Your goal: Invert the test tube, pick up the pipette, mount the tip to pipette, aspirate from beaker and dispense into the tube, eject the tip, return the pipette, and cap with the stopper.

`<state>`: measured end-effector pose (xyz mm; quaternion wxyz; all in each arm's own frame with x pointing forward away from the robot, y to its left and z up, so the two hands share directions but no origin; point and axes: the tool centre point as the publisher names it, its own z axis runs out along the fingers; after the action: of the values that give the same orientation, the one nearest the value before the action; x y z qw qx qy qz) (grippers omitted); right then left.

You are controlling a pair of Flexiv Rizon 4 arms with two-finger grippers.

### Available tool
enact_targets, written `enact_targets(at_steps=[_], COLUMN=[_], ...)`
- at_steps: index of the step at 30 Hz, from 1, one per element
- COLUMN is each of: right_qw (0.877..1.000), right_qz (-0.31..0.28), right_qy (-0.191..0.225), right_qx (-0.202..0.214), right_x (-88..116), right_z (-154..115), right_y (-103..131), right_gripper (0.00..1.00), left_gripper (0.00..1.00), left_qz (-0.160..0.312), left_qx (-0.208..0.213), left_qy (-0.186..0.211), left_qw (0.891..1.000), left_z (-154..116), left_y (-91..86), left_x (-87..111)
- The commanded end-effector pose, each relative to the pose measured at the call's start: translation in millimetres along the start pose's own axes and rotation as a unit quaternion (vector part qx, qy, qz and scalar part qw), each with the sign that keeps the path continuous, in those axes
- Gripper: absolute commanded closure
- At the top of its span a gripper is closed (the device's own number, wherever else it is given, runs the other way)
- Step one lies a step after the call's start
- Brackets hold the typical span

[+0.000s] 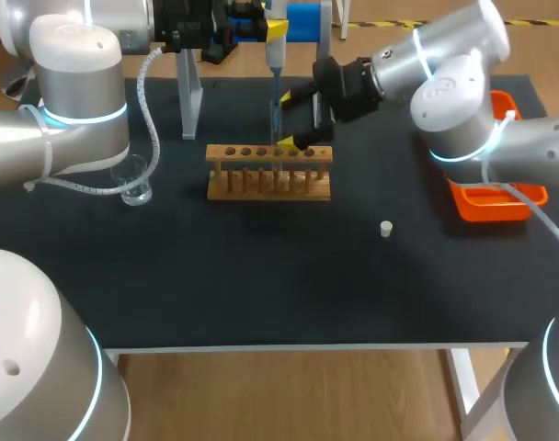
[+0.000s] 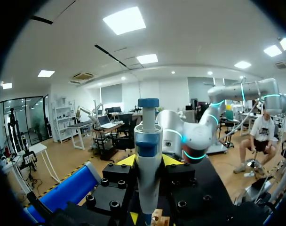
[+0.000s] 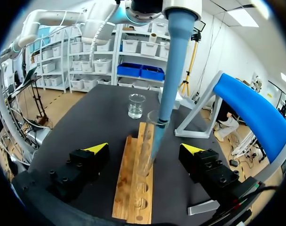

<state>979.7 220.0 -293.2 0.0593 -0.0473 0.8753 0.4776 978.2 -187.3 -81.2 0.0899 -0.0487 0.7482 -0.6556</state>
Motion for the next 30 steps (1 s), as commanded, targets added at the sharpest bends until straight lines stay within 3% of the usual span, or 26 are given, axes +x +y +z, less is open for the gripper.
enact_targets(at_steps=[1, 30], right_qw=[1.0, 1.0], right_qz=[0.001, 0.005], right_qy=[0.002, 0.004], right_qx=[0.002, 0.001], right_x=[-2.5, -2.7], right_z=[2.6, 2.8], right_y=[1.2, 1.6], right_gripper=[0.0, 0.0], left_gripper=[1.0, 1.0], left_qz=[0.0, 0.0], left_qx=[-0.001, -0.001], left_qy=[0.0, 0.0], left_qw=[1.0, 1.0], left_z=[0.5, 0.5], left_y=[-0.7, -0.7], left_x=[-0.6, -0.6])
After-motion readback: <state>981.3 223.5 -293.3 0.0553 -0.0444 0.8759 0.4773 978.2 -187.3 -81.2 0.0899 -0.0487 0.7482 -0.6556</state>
